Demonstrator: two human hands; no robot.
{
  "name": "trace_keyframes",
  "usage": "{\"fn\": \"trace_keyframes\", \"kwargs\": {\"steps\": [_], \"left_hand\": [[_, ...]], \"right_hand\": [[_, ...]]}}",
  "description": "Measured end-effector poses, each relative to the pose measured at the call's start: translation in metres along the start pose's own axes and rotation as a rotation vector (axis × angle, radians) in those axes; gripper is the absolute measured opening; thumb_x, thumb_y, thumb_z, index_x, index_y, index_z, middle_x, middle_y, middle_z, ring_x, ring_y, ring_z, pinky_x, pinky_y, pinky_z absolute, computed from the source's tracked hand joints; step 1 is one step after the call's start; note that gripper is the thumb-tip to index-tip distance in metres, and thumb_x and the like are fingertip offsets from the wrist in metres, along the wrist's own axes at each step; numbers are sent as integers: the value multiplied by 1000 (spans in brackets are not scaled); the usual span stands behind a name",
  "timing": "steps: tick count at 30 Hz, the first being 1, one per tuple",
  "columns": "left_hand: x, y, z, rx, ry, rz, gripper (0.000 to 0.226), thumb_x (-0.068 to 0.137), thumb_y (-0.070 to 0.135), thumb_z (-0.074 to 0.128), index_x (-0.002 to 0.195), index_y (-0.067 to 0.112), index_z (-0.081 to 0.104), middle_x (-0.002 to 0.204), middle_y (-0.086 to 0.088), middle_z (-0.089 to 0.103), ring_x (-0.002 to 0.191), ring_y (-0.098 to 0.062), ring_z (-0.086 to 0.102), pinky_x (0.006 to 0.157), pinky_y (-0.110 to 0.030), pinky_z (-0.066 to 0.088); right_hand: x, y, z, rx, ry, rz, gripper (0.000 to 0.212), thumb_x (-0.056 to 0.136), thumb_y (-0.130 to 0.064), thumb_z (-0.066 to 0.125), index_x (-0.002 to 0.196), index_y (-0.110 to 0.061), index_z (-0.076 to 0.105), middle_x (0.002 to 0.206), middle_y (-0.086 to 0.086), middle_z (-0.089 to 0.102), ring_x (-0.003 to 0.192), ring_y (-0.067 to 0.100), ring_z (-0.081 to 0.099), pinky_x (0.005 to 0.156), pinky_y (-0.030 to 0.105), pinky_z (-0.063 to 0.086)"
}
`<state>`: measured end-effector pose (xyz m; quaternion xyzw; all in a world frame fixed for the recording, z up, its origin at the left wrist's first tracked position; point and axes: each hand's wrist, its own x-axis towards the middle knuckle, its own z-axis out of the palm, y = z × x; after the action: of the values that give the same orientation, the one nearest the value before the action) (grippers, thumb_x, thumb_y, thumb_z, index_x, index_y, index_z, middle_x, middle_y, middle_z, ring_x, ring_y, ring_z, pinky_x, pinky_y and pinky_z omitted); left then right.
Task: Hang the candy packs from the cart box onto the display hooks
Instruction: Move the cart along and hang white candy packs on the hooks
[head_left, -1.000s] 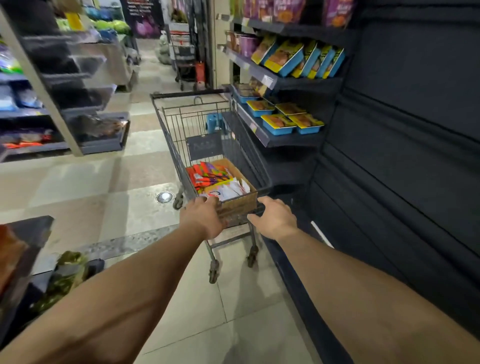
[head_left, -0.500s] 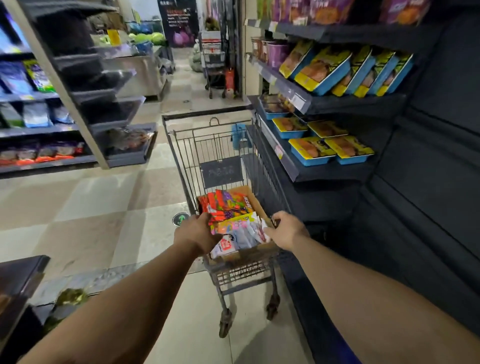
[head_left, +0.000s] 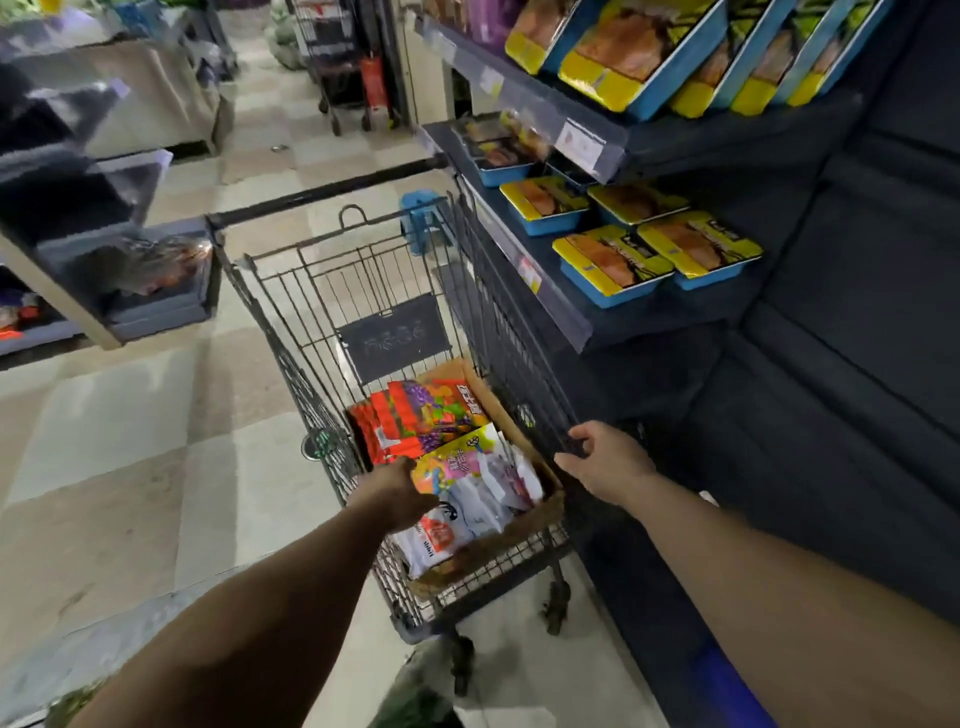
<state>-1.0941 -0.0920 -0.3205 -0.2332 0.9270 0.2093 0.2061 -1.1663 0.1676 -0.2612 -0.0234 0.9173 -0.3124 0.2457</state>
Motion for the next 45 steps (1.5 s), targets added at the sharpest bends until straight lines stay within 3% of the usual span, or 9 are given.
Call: {"fn": "trace_keyframes", "kwargs": {"steps": [9,13,17,20,26,34,38,41,45], "left_hand": [[161,-28,-1,133,-319,192,54,90,33,72,137,13,56,131,-15,64,119,-33,62,89,-32,48],[190,-48,28,8,-480,141,53,86,27,78,130,5,61,127,-15,66,113,-30,65,76,-23,43],[197,-59,72,-52,-618,1,74,81,37,81,139,2,52,134,-20,61,120,-36,60,94,-36,52],[190,-58,96,-55,-641,-69,81,81,40,79,146,8,42,133,-18,58,116,-34,60,83,-33,50],[184,-49,102,95,-590,-37,77,79,48,81,137,10,47,128,-15,60,113,-34,64,93,-44,57],[192,-58,60,-317,-1347,-162,61,69,29,86,124,12,65,118,-17,72,111,-35,69,98,-55,54],[206,-53,70,-151,-1051,-55,44,90,43,70,119,10,65,114,-9,69,99,-22,65,77,-31,52],[230,-50,91,61,-638,134,43,95,39,65,126,10,62,124,-12,63,105,-25,61,72,-28,46],[232,-44,115,-32,-624,69,65,90,35,73,145,9,49,144,-17,52,127,-33,54,76,-21,47]], "right_hand": [[76,-19,84,42,23,365,45,90,-41,66,130,-22,58,131,5,63,119,26,59,97,34,48],[75,-24,130,178,-58,481,42,95,-27,64,132,-9,57,125,12,64,100,25,60,79,28,44],[78,-16,159,226,-28,577,38,93,-31,66,128,-16,59,116,-3,60,102,22,60,79,26,43],[84,-14,176,228,-2,662,40,91,-35,66,128,-18,60,124,2,65,111,23,63,85,27,49],[94,-20,210,458,-12,917,44,89,-37,70,127,-19,57,125,5,64,110,26,62,85,31,51],[98,-35,225,1203,104,1105,45,77,-28,83,114,-8,67,103,15,74,100,34,69,97,54,51],[92,-27,226,1082,221,1141,36,81,-32,80,104,-11,62,93,8,68,94,25,64,83,34,54],[85,-12,227,1074,308,1192,63,68,-46,85,112,-8,63,99,13,72,89,33,71,87,49,58],[82,-2,230,1083,351,1196,47,80,-36,80,112,-5,63,96,12,71,89,33,70,86,45,57]]}}
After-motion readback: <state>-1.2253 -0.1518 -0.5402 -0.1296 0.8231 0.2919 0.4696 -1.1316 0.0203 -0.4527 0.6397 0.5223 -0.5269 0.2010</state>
